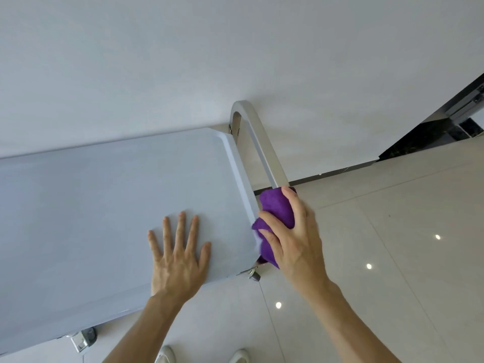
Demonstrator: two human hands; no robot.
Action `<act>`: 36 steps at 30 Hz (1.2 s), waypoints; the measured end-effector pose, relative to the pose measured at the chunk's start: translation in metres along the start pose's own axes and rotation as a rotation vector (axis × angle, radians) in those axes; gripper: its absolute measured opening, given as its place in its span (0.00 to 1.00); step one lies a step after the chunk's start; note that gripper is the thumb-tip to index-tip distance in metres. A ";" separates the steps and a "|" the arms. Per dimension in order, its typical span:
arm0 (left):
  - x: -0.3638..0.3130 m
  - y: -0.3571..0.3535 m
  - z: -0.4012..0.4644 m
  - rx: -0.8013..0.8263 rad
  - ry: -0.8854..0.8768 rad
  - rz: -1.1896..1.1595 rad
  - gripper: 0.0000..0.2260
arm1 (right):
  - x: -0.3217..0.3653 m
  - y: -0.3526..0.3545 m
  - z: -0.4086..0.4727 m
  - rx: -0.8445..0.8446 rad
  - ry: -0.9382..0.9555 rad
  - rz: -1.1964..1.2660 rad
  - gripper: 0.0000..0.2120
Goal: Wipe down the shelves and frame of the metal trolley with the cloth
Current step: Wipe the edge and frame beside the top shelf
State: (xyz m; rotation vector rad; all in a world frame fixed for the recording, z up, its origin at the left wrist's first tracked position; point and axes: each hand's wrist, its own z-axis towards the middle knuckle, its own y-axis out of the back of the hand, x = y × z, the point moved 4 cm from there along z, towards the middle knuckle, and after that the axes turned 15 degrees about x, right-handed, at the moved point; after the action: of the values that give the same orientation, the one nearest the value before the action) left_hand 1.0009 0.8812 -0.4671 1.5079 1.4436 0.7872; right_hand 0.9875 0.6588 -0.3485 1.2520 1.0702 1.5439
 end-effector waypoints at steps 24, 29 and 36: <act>-0.003 0.002 0.001 -0.012 0.015 0.005 0.30 | -0.002 -0.002 0.185 0.336 -0.026 -0.077 0.34; -0.003 0.002 0.000 -0.007 0.015 0.011 0.30 | -0.002 0.006 0.130 0.314 -0.020 -0.090 0.36; -0.005 0.005 -0.001 -0.023 -0.001 -0.007 0.30 | -0.006 0.009 0.055 0.328 -0.080 -0.068 0.40</act>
State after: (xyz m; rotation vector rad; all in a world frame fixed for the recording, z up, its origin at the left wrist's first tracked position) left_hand 1.0020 0.8770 -0.4614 1.4844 1.4336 0.7956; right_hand 1.0414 0.6559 -0.3340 1.4672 1.3369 1.2899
